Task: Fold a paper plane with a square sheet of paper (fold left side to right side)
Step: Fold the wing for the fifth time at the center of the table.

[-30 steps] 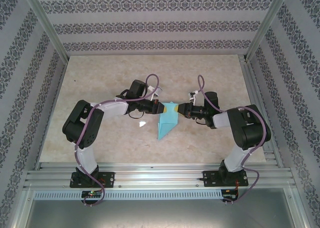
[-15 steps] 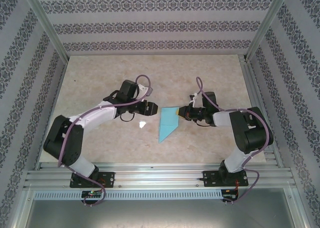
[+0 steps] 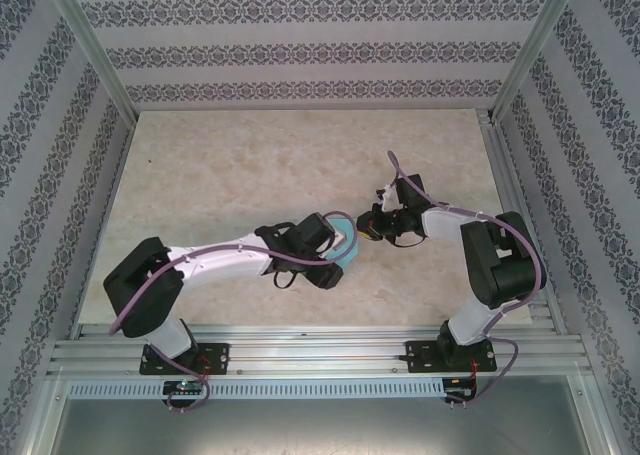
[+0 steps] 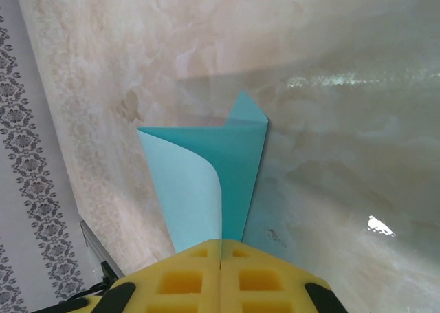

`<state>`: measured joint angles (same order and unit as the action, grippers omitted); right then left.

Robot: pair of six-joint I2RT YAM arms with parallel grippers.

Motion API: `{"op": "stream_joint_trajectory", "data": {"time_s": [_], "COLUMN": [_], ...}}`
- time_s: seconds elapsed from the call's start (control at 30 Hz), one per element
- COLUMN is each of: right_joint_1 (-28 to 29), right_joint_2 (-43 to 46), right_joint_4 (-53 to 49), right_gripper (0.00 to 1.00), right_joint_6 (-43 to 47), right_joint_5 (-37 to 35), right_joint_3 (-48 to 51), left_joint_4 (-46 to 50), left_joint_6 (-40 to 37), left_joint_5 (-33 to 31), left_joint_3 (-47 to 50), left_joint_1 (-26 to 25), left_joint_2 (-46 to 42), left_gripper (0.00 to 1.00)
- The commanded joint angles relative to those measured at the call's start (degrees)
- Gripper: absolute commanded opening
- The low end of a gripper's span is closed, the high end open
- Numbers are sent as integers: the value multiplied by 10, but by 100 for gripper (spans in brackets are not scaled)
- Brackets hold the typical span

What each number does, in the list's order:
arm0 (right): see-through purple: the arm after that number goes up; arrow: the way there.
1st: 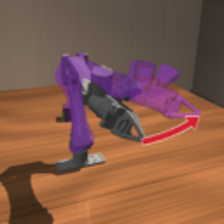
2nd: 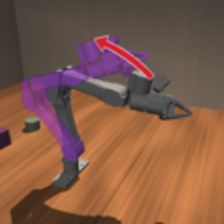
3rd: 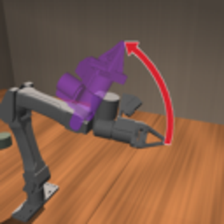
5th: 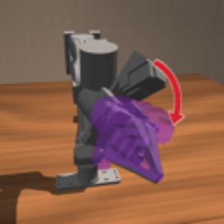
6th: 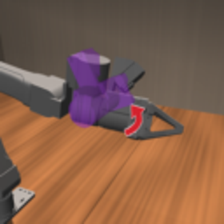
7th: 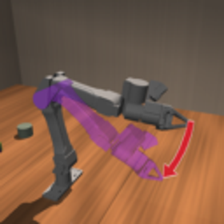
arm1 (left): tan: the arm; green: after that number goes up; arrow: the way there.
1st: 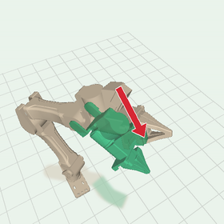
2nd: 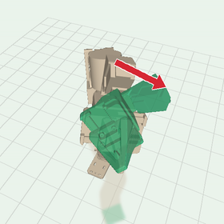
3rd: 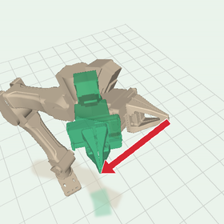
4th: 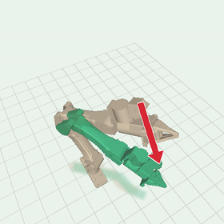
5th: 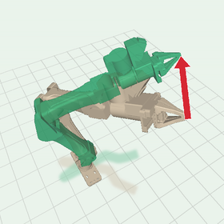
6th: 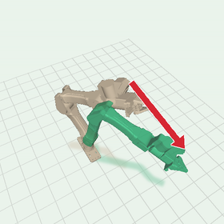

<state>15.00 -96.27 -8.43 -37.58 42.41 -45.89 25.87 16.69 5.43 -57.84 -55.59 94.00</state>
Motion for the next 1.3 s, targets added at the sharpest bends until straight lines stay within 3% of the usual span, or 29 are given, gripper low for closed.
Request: {"op": "stream_joint_trajectory", "data": {"time_s": [0.0,0.3,0.63,0.93,1.1,1.27], "right_joint_1": [5,9,12,14,15,15], "right_joint_2": [-7,-11,-19,-22,-21,-12], "right_joint_4": [-37,-43,-48,-65,-78,-100], "right_gripper": [0,0,0,0,0,10], "right_joint_6": [0,6,14,26,34,47], "right_joint_5": [-6,-8,-9,-10,-12,-19], "right_joint_3": [-21,-24,-28,-36,-42,-52], "left_joint_4": [28,26,34,45,31,-5], "left_joint_6": [13,13,8,28,42,58], "left_joint_5": [-68,-83,-104,-132,-110,-68], "left_joint_3": [-37,-79,-105,-102,-89,-68], "left_joint_1": [-24,-41,-45,-44,-38,-21], "left_joint_2": [36,96,124,133,135,116], "left_gripper": [67,67,59,38,28,16]}}
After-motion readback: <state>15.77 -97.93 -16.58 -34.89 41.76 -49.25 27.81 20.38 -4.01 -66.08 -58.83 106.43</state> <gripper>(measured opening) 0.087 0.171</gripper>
